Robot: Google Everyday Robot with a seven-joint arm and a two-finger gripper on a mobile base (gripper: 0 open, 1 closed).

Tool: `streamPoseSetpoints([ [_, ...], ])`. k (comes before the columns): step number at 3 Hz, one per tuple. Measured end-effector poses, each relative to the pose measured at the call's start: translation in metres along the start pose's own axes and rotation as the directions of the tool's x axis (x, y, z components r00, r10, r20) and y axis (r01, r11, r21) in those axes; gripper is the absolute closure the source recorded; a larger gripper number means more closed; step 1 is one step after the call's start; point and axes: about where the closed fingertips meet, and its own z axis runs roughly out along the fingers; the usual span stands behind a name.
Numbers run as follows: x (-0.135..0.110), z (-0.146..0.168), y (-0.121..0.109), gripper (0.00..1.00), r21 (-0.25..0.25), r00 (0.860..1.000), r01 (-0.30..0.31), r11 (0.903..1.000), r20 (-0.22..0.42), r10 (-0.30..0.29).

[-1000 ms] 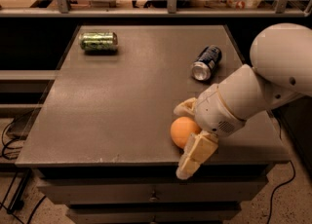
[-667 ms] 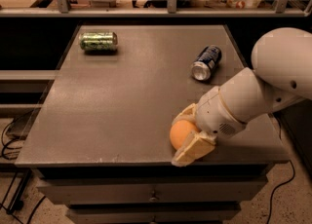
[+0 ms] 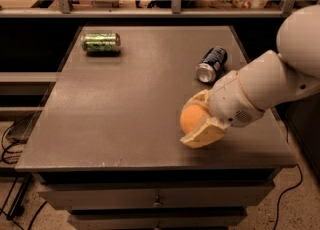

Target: Move orange near green can

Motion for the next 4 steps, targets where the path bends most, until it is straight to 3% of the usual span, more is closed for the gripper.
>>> streamPoseSetpoints([
  [1, -0.037, -0.031, -0.027, 1.0, 0.067, 0.995, 0.058, 0.9961, 0.077, -0.063],
  [2, -0.037, -0.031, -0.027, 1.0, 0.066, 0.995, 0.058, 0.9961, 0.077, -0.063],
  [3, -0.051, -0.016, -0.027, 1.0, 0.054, 0.99, 0.065, 0.9964, 0.118, -0.071],
  [4, -0.089, 0.009, -0.037, 1.0, 0.044, 0.977, 0.094, 0.9946, 0.188, -0.101],
])
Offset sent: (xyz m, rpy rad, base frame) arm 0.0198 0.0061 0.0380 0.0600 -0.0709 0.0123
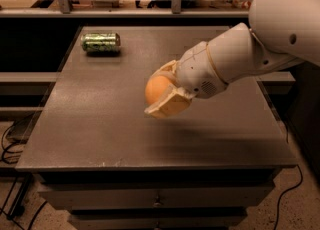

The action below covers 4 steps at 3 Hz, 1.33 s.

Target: Move orange near green can

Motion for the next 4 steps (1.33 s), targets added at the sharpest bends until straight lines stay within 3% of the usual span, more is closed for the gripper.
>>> streamPoseSetpoints([
  [1, -0.028, 0.033, -0.024, 1.0, 0.003, 0.997, 0.024, 0.9997, 0.07, -0.024],
  [2, -0.037, 0.056, -0.059, 1.0, 0.03, 0.995, 0.015, 0.9994, 0.1, -0.018],
  [3, -0.033, 0.061, -0.1, 1.0, 0.063, 0.985, -0.02, 0.9978, 0.172, 0.009],
  [4, -0.032, 0.061, -0.106, 1.0, 0.065, 0.983, -0.028, 0.9975, 0.185, 0.015],
])
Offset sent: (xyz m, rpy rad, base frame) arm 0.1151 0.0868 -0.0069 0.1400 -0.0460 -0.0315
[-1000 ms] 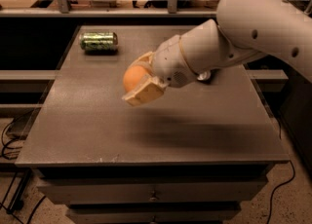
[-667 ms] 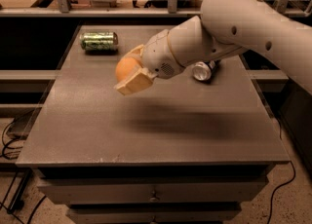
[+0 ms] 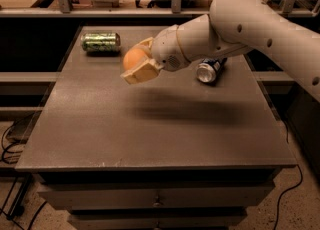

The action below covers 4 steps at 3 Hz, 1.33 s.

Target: Move orange near green can

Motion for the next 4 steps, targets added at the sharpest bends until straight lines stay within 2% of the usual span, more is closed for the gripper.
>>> streamPoseSetpoints([
  [1, 0.01, 0.004, 0.006, 1.0, 0.021, 0.999, -0.036, 0.9991, -0.017, 0.036],
  [2, 0.026, 0.017, -0.008, 1.0, 0.059, 0.998, -0.064, 0.9962, -0.023, 0.066],
  [4, 0.064, 0.035, -0.063, 1.0, 0.143, 0.993, -0.105, 0.9841, -0.03, 0.11],
])
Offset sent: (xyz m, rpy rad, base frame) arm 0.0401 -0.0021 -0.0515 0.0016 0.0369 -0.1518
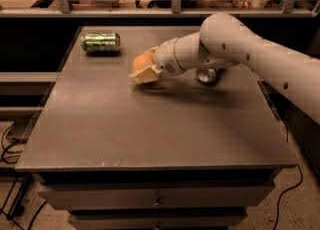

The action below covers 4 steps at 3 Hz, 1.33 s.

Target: Move orange near green can

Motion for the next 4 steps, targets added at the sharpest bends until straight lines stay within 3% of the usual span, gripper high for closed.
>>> streamPoseSetpoints([
  [1, 0.0, 0.0, 0.0, 1.0, 0.0, 1.0, 0.0, 1.0, 0.0, 0.0],
  [2, -0.001, 0.006, -0.002, 1.0, 0.015, 0.999, -0.029, 0.9995, 0.042, 0.028],
  [3, -0.002, 0.018, -0.024, 1.0, 0.054, 0.994, -0.047, 0.9975, 0.103, 0.041],
  [4, -0.007, 0.027, -0.052, 1.0, 0.089, 0.992, -0.029, 0.9956, 0.124, 0.018],
])
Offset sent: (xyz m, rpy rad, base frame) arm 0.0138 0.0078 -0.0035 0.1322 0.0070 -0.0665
